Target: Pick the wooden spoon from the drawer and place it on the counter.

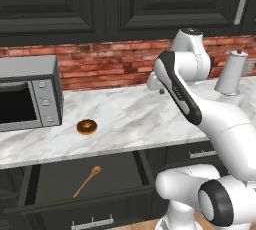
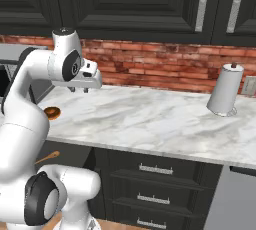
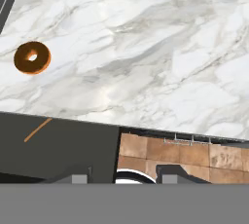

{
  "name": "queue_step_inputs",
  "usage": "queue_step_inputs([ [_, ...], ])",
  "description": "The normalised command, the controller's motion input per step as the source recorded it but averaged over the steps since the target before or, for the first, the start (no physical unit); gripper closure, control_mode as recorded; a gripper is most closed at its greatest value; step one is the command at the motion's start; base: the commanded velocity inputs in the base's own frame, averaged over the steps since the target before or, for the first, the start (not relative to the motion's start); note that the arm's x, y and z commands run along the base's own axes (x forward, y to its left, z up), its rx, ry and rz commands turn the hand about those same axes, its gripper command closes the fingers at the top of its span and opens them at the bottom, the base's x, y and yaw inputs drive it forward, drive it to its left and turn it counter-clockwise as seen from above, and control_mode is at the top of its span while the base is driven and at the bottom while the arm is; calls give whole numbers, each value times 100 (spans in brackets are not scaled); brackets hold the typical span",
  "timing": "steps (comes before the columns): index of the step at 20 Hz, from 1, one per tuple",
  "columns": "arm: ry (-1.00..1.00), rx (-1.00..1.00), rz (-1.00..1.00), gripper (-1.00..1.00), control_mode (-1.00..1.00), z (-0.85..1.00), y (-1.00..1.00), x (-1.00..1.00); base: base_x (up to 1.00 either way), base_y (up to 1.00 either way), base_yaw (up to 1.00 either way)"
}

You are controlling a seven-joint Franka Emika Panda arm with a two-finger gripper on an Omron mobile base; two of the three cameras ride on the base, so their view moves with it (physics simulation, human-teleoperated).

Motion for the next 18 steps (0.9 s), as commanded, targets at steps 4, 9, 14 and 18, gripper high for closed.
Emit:
queue_step_inputs([
  [4, 0, 0, 0, -100, 100, 0, 0, 0, 0, 4, 0],
  [9, 0, 0, 0, -100, 100, 0, 0, 0, -43, 18, 0],
  [14, 0, 0, 0, -100, 100, 0, 0, 0, -92, 1, -4],
  [18, 0, 0, 0, -100, 100, 0, 0, 0, -34, 0, 0],
])
